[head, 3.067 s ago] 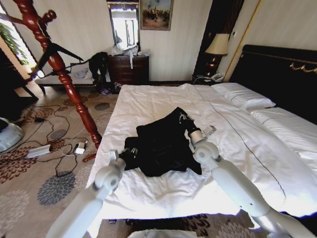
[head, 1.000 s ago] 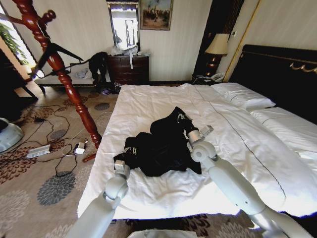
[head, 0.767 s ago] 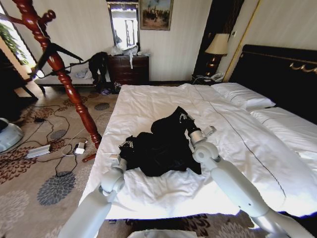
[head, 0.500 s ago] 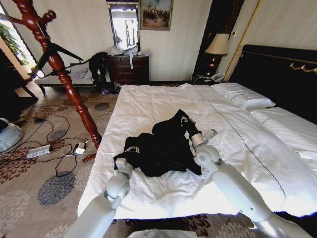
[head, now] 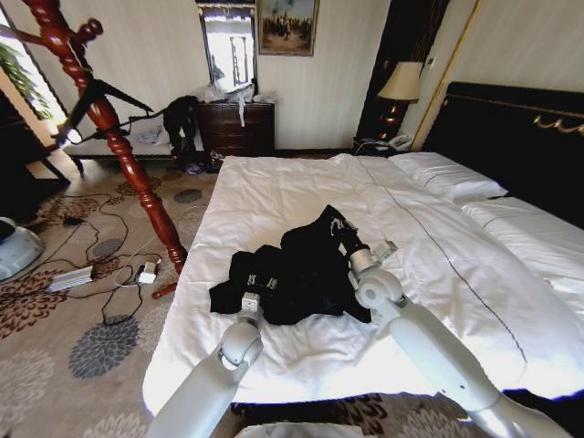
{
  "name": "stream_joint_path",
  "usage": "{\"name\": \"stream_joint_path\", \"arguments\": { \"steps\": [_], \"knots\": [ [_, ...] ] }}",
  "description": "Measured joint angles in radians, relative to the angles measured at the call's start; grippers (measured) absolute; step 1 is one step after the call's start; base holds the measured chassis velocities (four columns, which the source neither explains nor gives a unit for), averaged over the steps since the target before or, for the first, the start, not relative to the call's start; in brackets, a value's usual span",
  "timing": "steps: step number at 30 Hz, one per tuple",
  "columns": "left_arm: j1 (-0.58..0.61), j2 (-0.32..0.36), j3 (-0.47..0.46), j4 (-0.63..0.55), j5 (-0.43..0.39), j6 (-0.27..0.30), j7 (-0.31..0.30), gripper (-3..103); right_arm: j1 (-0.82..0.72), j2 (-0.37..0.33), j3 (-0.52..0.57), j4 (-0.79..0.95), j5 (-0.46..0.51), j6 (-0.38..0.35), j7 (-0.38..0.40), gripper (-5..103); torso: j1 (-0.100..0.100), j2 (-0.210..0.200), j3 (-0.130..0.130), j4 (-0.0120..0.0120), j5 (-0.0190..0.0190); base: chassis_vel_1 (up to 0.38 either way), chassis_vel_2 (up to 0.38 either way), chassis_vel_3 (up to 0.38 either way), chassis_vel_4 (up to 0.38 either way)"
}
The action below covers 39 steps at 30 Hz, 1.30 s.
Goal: Pick up the clothes from the bed and hang them on the clothes hanger.
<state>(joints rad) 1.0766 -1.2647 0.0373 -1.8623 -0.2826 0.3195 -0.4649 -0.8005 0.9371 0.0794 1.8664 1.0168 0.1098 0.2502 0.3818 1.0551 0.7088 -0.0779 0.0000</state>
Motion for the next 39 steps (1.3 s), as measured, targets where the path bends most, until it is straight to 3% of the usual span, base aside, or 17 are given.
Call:
{"name": "stream_joint_path", "arguments": {
  "steps": [2, 5, 10, 17, 20, 28, 33, 39],
  "knots": [
    [0.0, 0.0, -0.005, 0.003, 0.0, 0.001, -0.004, 70, 0.0, 0.001, 0.0, 0.0, -0.001, 0.0, 0.0, 0, 0.0, 0.0, 0.0, 0.0, 0.0, 0.0, 0.0, 0.0, 0.0],
    [-0.003, 0.01, -0.024, 0.008, -0.012, 0.003, -0.02, 86, -0.007, 0.001, 0.001, 0.001, -0.004, 0.001, -0.003, 0, 0.0, 0.0, 0.0, 0.0, 0.0, 0.0, 0.0, 0.0, 0.0],
    [-0.01, 0.032, -0.056, 0.014, -0.036, 0.002, -0.032, 98, -0.02, -0.001, 0.007, 0.006, -0.008, 0.005, -0.01, 0, 0.0, 0.0, 0.0, 0.0, 0.0, 0.0, 0.0, 0.0, 0.0],
    [-0.014, 0.051, -0.101, 0.014, -0.056, -0.012, -0.031, 100, -0.039, -0.01, 0.017, 0.019, -0.009, 0.006, -0.011, 0, 0.0, 0.0, 0.0, 0.0001, -0.0001, 0.0, 0.0, 0.0, 0.0],
    [0.019, 0.08, -0.102, -0.066, -0.066, -0.007, -0.02, 100, -0.054, -0.018, 0.027, 0.03, -0.01, 0.006, -0.012, 0, 0.0, 0.0, 0.0, -0.0002, 0.0, 0.0, 0.0, 0.0, 0.0],
    [0.136, 0.15, -0.099, -0.182, 0.029, -0.032, 0.03, 100, -0.079, -0.027, 0.045, 0.045, -0.015, 0.007, -0.014, 0, 0.0, 0.0, 0.0, 0.0005, 0.0, 0.0, 0.0, 0.0, 0.0],
    [0.067, 0.107, -0.091, -0.152, 0.023, -0.013, 0.037, 100, -0.094, -0.03, 0.048, 0.05, -0.017, 0.008, -0.014, 0, 0.0, 0.0, 0.0, -0.0001, -0.0001, 0.0, 0.0, 0.0, 0.0],
    [-0.051, 0.051, -0.049, -0.077, -0.093, 0.074, -0.021, 100, -0.094, -0.032, 0.04, 0.051, -0.018, 0.008, -0.013, 0, 0.0, 0.0, 0.0, -0.0003, 0.0001, 0.0, 0.0, 0.0, 0.0]
  ]
}}
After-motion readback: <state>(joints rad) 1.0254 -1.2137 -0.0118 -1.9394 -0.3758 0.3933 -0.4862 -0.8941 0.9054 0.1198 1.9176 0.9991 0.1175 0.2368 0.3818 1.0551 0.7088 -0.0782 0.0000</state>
